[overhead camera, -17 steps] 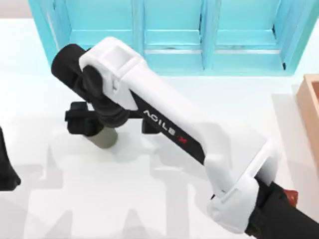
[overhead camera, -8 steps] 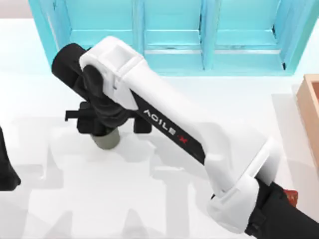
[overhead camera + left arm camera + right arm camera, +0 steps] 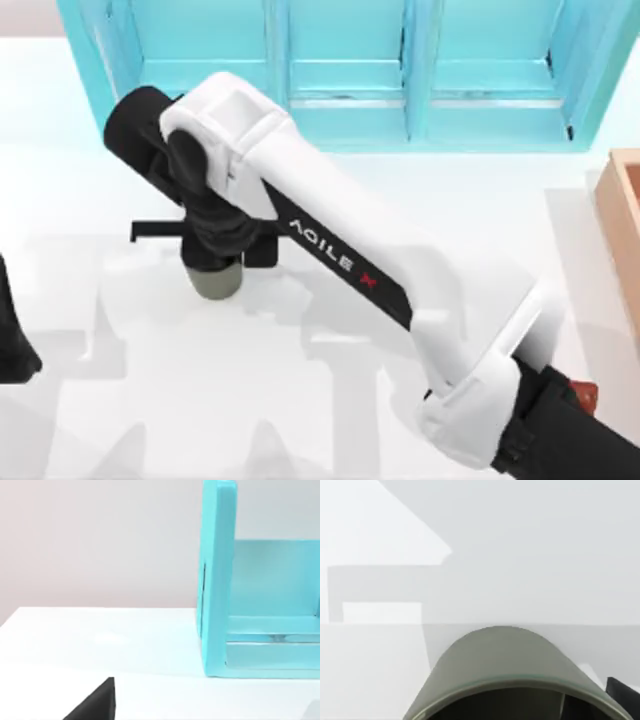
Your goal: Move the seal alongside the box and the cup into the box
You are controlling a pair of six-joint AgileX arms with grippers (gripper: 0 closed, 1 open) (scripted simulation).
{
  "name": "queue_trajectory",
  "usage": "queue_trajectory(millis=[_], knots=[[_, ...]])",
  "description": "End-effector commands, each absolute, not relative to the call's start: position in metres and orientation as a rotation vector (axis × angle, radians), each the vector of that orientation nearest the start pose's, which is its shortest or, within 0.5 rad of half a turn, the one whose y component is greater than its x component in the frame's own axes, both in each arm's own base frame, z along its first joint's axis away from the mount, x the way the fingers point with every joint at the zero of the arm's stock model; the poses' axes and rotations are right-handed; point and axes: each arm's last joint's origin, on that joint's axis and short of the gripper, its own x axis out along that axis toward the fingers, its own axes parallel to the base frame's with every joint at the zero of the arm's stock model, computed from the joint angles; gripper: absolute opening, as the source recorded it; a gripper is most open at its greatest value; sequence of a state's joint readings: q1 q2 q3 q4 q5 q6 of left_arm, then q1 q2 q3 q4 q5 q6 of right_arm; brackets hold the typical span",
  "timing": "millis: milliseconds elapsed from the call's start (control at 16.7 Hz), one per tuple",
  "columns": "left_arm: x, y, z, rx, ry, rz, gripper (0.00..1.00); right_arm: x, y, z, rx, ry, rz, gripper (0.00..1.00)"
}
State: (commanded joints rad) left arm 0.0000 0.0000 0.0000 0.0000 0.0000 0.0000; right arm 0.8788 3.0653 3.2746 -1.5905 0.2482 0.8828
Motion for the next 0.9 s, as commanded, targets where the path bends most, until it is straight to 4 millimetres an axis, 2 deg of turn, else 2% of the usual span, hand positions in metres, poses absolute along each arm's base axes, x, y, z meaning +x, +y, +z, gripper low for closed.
queue_trajectory(millis=[540, 900], knots=[[0.106, -0.001, 0.160, 0.000, 0.000, 0.000, 1.00, 0.340, 0.413, 0.138, 0.010, 1.267, -0.001, 0.00], [0.106, -0.001, 0.160, 0.000, 0.000, 0.000, 1.00, 0.353, 0.401, 0.182, 0.029, 1.239, 0.018, 0.00]])
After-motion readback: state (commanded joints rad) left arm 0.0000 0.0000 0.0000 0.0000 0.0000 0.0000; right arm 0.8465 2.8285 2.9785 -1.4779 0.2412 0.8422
